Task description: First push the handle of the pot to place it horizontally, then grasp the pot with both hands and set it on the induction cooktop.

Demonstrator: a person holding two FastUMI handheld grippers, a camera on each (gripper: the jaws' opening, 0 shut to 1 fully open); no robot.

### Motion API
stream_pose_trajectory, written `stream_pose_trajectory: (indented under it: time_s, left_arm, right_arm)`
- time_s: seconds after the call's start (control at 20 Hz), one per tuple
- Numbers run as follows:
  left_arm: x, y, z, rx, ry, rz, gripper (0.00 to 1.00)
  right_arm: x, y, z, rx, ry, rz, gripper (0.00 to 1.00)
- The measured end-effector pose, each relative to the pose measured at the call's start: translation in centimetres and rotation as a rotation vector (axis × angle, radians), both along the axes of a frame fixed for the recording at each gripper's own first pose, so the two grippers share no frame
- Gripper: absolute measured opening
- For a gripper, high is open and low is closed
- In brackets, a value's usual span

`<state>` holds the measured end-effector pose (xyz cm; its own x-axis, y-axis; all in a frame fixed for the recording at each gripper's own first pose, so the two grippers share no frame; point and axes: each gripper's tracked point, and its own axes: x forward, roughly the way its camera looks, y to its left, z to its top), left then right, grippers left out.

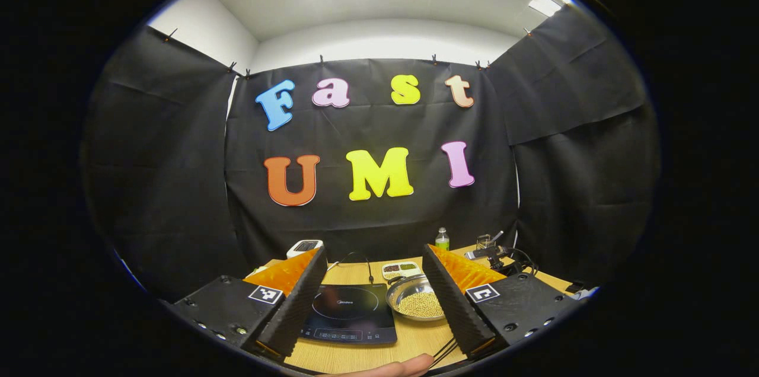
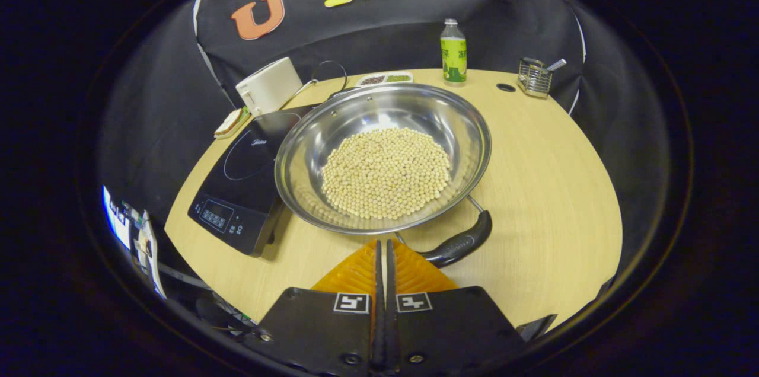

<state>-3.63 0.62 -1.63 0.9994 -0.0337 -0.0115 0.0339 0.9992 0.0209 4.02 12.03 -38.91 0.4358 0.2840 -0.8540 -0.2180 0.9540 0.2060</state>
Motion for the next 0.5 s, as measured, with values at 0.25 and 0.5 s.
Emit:
stream_pose_trajectory:
  time_s: [0.25,0.5]
  left_arm:
    - [0.8,0.2,0.1,-0.012,-0.008,-0.010,0.96]
    - [2.4,1.0,0.4,-0.030,-0.009,0.019,0.96]
  right_arm:
    - [0.4,-0.1,-0.1,0.030,0.014,0.006,0.01]
    - [0.8,-0.6,-0.2,0.050,0.024,0.033,0.01]
